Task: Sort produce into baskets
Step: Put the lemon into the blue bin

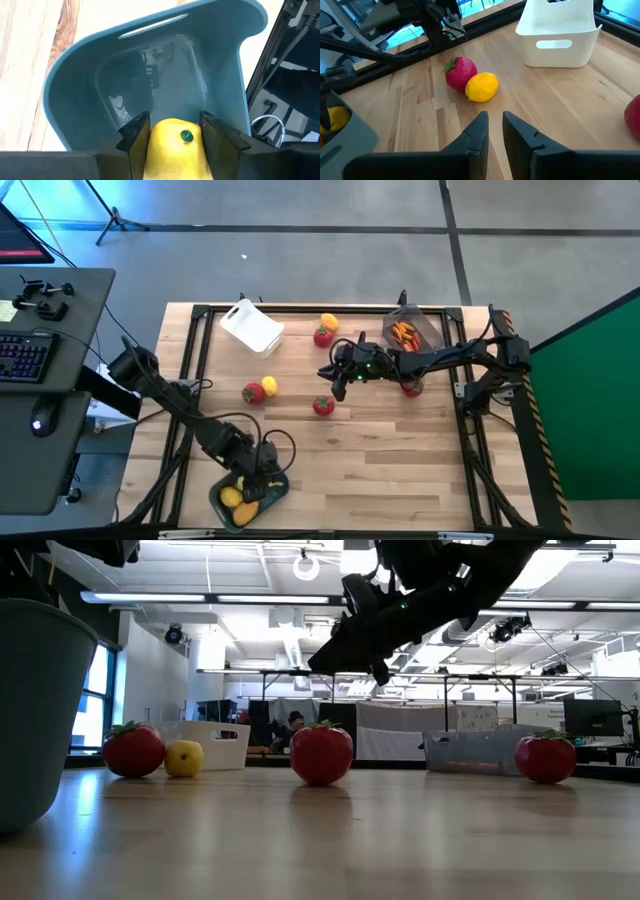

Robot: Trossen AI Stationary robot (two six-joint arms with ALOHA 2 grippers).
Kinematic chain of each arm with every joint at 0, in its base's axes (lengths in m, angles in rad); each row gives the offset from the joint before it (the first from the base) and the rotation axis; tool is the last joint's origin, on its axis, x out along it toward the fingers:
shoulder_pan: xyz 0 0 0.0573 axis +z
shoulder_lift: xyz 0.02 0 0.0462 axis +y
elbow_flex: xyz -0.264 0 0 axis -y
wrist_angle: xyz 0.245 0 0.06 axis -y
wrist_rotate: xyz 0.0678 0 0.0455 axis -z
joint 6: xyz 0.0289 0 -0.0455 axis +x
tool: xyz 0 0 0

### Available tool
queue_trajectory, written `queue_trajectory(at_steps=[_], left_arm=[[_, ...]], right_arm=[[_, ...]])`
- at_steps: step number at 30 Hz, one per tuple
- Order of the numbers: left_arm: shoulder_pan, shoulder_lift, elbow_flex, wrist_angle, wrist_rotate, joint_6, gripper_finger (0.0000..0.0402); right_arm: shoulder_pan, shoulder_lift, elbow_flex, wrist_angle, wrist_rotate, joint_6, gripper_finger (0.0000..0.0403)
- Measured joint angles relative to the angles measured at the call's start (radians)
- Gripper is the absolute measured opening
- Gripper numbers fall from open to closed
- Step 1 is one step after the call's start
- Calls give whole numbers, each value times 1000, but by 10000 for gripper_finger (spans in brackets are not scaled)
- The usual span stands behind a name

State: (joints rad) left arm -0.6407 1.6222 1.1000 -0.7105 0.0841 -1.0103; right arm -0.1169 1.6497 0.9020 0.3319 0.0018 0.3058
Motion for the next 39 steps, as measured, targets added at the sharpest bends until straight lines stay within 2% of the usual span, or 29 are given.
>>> queue_trajectory(at_steps=[14, 19, 24, 29, 32, 36, 39], left_arm=[[0, 0, 0, 0, 30, 28, 204], [-5, -27, 44, -11, 52, 137, 209], [-7, -103, 149, -100, -45, 262, 174], [29, -192, 157, -98, -156, 291, 114], [55, -227, 135, -84, -200, 321, 70], [115, -269, 67, 14, -206, 356, 13], [166, -297, -8, 154, -207, 375, 6]], right_arm=[[0, 0, 0, -7, -3, -10, 44], [0, 0, 0, -7, -4, -26, 48], [2, 0, 0, -7, -5, -16, 79], [2, 0, 0, -7, -6, -16, 119], [2, 0, 0, -7, -5, -16, 136], [-14, 0, 0, -7, -6, -18, 147], [-38, 0, 0, -11, -6, -22, 147]])
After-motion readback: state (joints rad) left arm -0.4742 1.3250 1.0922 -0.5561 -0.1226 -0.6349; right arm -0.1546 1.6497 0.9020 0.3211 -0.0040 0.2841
